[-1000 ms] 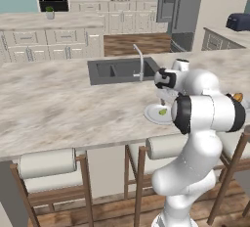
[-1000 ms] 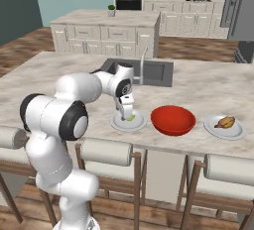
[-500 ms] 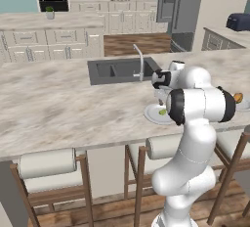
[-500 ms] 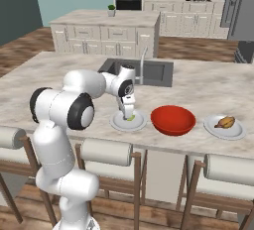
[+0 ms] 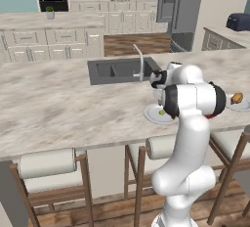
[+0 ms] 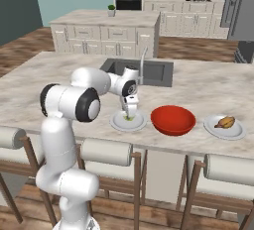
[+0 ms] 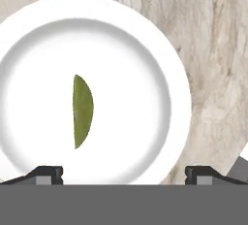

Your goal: Pick the chicken drumstick and lemon wedge from their plates and place them in the bowl. Then put the bowl in the fridge.

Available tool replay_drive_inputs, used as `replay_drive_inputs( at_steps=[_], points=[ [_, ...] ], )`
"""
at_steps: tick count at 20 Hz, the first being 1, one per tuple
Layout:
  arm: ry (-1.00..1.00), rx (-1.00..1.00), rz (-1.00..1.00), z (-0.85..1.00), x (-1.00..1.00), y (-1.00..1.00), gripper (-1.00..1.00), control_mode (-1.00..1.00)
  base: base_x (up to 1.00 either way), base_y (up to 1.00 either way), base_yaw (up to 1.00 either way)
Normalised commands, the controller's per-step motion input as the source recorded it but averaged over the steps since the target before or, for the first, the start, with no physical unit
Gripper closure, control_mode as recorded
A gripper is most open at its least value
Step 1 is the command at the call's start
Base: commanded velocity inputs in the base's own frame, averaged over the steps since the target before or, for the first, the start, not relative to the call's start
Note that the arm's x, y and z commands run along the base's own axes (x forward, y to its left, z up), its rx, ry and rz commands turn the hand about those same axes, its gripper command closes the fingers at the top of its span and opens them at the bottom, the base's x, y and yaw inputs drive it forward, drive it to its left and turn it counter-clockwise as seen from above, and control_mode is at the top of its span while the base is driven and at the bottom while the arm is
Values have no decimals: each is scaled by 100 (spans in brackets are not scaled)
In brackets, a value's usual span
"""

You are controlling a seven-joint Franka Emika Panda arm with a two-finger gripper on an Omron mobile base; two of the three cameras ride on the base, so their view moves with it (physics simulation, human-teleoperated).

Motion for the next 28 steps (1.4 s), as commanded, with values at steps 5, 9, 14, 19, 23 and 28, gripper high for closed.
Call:
replay_drive_inputs(
  at_steps=[5,9,14,19,23,28],
  points=[
    [0,0,-2,-25,21,0,-100,-100,0,0,0],
    [0,-1,-4,-24,24,0,-100,-100,0,0,0],
    [0,0,-3,-18,23,0,-100,-100,0,0,0],
    [0,0,-2,-16,19,0,-100,-100,0,0,0],
    [0,0,-2,-20,13,0,-100,-100,0,0,0],
    [0,0,-2,-15,7,0,-100,-100,0,0,0]
  ],
)
